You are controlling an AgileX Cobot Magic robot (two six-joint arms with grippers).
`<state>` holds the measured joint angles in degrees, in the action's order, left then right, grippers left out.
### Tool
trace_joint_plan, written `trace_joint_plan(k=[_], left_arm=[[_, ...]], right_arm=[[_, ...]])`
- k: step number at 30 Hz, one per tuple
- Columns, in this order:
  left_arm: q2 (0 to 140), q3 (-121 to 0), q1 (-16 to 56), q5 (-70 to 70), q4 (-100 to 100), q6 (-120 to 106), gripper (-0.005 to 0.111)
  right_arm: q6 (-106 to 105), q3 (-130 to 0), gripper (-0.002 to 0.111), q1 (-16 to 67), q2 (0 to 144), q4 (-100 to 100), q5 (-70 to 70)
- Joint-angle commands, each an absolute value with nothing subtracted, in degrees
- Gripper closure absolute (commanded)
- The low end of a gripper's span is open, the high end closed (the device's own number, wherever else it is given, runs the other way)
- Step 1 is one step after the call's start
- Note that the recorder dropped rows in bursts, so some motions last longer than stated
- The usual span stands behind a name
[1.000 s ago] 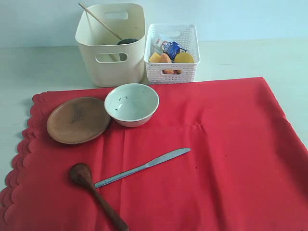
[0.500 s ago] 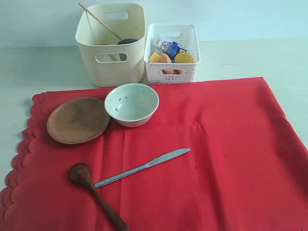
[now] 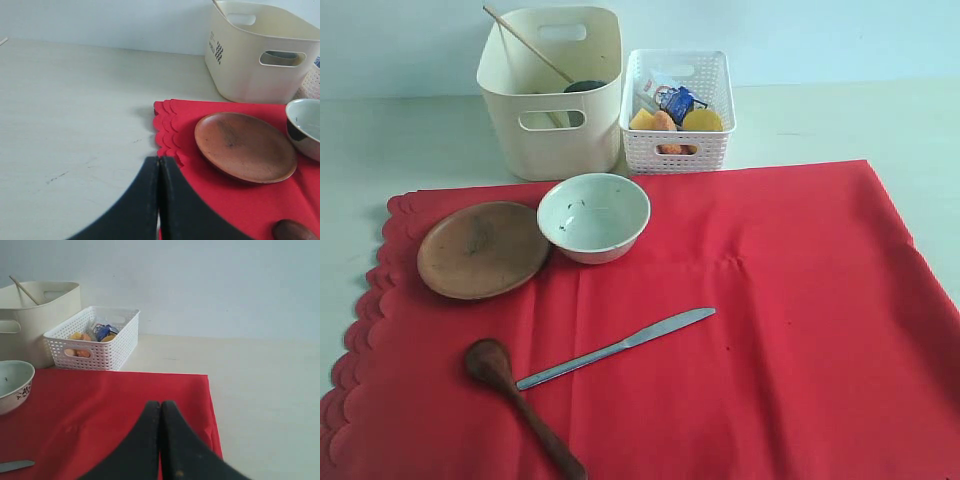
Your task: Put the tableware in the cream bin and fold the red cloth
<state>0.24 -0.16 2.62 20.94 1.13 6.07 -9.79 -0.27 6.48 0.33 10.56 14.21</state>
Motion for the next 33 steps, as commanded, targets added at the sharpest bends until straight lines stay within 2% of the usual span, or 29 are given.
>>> trace_joint_plan(k=[1,28,33], left_arm=[[0.0,0.0,2.43,20.38,1.39,6.28,0.107],[0.1,0.0,2.94,20.06,1.39,6.25,0.107],[5.98,-3.17,2.94,20.31,1.39,6.25,0.107]], right_arm=[[-9.93,0.0,0.108,6.23,0.0,10.46,14.0],[-9.93,0.0,0.108,6.23,0.0,10.46,14.0],[-9.93,0.0,0.108,6.23,0.0,10.46,14.0]])
